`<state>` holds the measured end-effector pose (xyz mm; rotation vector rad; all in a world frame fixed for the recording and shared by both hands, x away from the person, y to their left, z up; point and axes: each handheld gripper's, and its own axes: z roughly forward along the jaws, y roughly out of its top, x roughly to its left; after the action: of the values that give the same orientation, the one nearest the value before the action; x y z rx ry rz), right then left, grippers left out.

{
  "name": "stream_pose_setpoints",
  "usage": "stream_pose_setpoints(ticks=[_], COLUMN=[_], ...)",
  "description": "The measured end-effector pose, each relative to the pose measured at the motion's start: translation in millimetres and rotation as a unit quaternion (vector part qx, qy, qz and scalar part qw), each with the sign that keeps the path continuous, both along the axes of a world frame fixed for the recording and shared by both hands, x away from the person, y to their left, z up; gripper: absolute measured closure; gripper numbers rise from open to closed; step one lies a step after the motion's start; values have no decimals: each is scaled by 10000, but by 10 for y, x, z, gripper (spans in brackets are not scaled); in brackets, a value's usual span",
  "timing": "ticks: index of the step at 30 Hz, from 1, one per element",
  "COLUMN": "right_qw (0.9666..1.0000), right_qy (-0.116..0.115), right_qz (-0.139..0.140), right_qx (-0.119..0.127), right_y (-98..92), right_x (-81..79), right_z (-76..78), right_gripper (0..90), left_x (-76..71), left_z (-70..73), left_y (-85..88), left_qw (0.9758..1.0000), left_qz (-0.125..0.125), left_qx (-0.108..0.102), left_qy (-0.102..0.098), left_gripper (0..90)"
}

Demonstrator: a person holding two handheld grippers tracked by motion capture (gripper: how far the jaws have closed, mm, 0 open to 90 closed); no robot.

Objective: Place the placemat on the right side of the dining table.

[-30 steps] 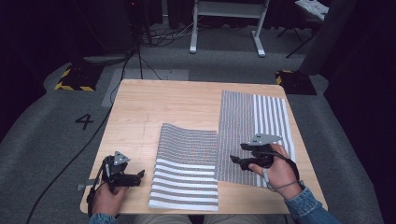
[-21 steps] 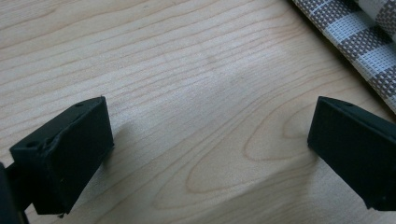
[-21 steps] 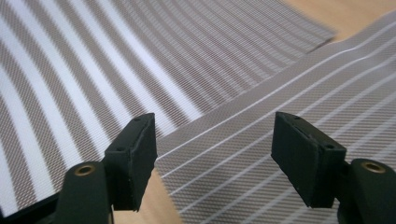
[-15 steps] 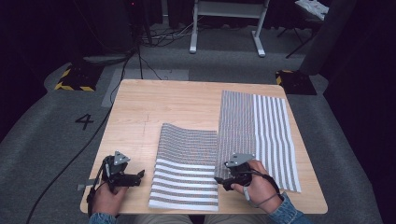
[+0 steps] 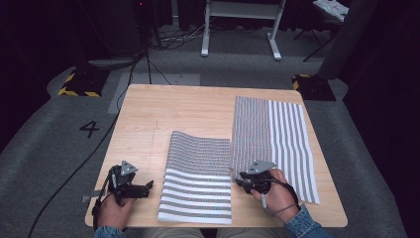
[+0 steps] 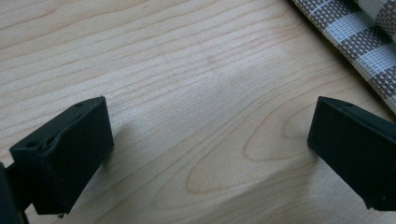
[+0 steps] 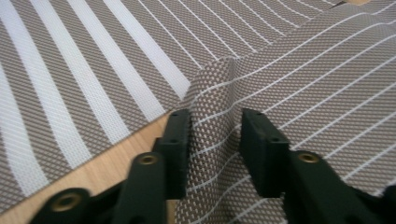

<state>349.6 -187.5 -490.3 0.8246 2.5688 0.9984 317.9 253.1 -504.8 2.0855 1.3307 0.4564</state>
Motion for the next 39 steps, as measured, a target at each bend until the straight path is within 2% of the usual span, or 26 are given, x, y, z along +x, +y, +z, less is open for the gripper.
stream_pose_setpoints(ticks=[2,4,8,13,18,21,24,31,34,39], right_qw=[9996,9994,9985,9971,9957,9948,9942,9956,9961,9955], right_qy=[-142,-229,-241,-302,-329,-281,-302,-157,-71,1], right_qz=[-55,-156,-335,-493,-664,-795,-873,-823,-753,-875], right_qx=[-218,-224,-353,-499,-556,-573,-548,-425,-450,-350], right_y=[-23,-71,-153,-221,-326,-408,-450,-391,-339,-351], right_x=[-7,-18,-7,86,133,162,110,-67,-139,-91], right_z=[52,110,132,114,119,109,119,121,106,90], right_gripper=[785,816,827,832,836,837,837,836,833,838], left_x=[0,0,0,0,0,0,-1,-1,-1,0], left_z=[0,0,0,2,3,2,2,3,3,2], left_y=[0,0,0,0,1,0,0,0,0,0], left_qw=[10000,10000,10000,10000,10000,10000,10000,10000,10000,10000], left_qz=[0,0,-5,-3,-2,-2,-2,0,2,-2], left_qx=[-2,-3,-13,7,9,7,7,10,10,6], left_qy=[0,0,0,13,13,12,12,11,11,12], left_gripper=[2,2,2,2,2,2,2,2,2,2])
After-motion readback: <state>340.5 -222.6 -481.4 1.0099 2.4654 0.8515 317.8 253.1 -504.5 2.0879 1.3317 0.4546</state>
